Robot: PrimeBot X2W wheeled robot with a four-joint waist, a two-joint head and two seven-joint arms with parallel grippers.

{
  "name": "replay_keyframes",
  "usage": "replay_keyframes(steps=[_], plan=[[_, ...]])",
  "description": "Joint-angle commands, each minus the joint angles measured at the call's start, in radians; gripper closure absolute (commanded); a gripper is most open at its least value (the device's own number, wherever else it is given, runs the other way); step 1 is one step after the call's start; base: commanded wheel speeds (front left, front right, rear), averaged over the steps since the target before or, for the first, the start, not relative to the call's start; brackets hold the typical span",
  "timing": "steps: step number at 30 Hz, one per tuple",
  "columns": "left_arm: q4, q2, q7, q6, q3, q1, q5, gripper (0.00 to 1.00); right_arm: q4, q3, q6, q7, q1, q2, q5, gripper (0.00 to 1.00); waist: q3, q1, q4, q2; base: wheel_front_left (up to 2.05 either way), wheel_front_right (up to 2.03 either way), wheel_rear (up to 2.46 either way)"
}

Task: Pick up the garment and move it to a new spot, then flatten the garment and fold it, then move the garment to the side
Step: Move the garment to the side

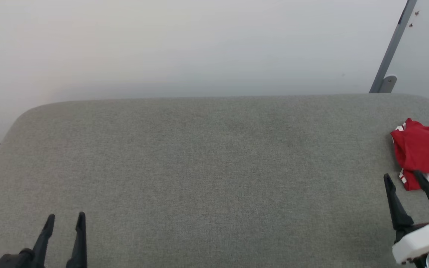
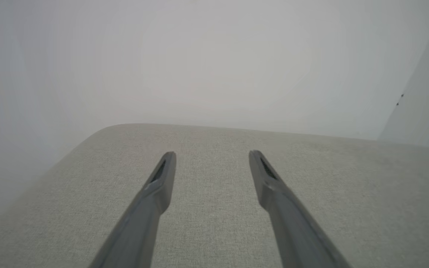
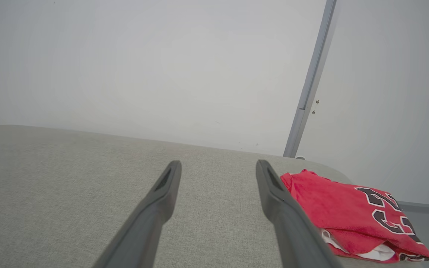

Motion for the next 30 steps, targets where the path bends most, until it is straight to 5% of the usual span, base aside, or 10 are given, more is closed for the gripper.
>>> replay_keyframes(steps=[1,30], plan=[[0.003,0.0,-0.004,-0.003,-0.003,0.012,-0.003,0.0,-0.015,-0.003,0.0,-0.004,0.016,0.009,-0.008,0.0,-0.004,0.0,0.003,-0.0001,0.0,0.0,0.0],[0.019,0.02,-0.004,-0.003,-0.037,0.018,-0.046,0.0,-0.156,-0.125,0.0,-0.004,0.209,0.145,-0.046,0.0,-0.016,0.0,-0.006,-0.0001,0.0,0.0,0.0]])
